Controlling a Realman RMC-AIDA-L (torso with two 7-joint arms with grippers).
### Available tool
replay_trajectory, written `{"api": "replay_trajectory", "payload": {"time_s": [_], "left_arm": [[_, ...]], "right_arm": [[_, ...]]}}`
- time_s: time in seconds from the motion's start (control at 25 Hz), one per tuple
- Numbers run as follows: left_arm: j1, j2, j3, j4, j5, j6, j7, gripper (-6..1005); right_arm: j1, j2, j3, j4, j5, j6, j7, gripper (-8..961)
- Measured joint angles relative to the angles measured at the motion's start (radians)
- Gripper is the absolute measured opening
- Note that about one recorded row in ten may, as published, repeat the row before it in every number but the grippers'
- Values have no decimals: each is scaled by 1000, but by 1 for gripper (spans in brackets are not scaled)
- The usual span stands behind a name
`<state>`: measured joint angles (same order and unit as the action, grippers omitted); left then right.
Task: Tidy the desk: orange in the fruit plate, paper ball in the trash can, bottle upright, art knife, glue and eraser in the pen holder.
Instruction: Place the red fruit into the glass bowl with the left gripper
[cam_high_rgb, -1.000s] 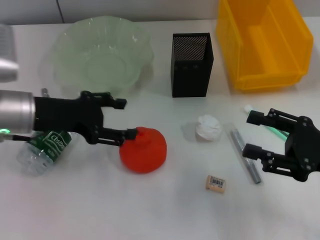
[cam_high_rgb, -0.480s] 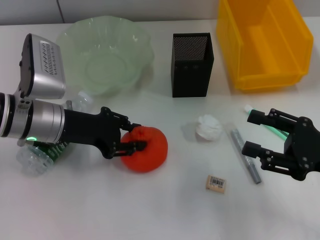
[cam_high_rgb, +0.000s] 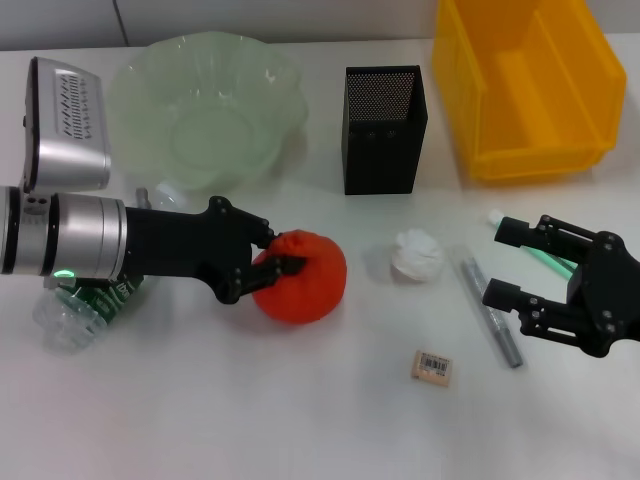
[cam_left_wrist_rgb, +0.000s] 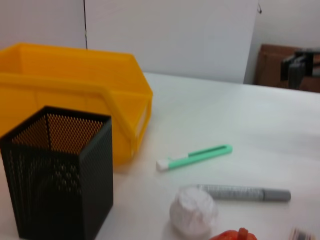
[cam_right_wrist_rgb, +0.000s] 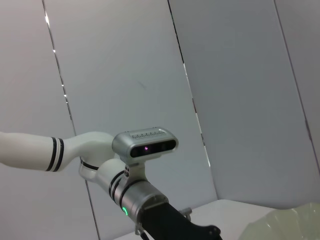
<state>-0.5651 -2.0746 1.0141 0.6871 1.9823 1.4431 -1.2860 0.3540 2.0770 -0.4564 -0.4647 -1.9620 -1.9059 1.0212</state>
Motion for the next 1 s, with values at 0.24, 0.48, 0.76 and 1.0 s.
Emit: {"api": "replay_trajectory", "payload": {"time_s": [0.24, 0.48, 0.76, 1.0], "left_arm": [[36, 6, -39, 11, -197, 72, 33, 180], [43, 8, -225, 1, -452, -96, 41, 146], [-7, 2, -224, -11, -485, -310, 9, 162], [-25, 0, -221, -68, -544, -417, 32, 361]], "right_arm": [[-4, 0, 10, 0, 0, 17, -1, 743], [-1, 0, 9, 18, 0, 49, -13, 743], [7, 0, 4, 29, 0, 65, -15, 743], [5, 0, 9, 45, 0, 79, -15, 743]]}}
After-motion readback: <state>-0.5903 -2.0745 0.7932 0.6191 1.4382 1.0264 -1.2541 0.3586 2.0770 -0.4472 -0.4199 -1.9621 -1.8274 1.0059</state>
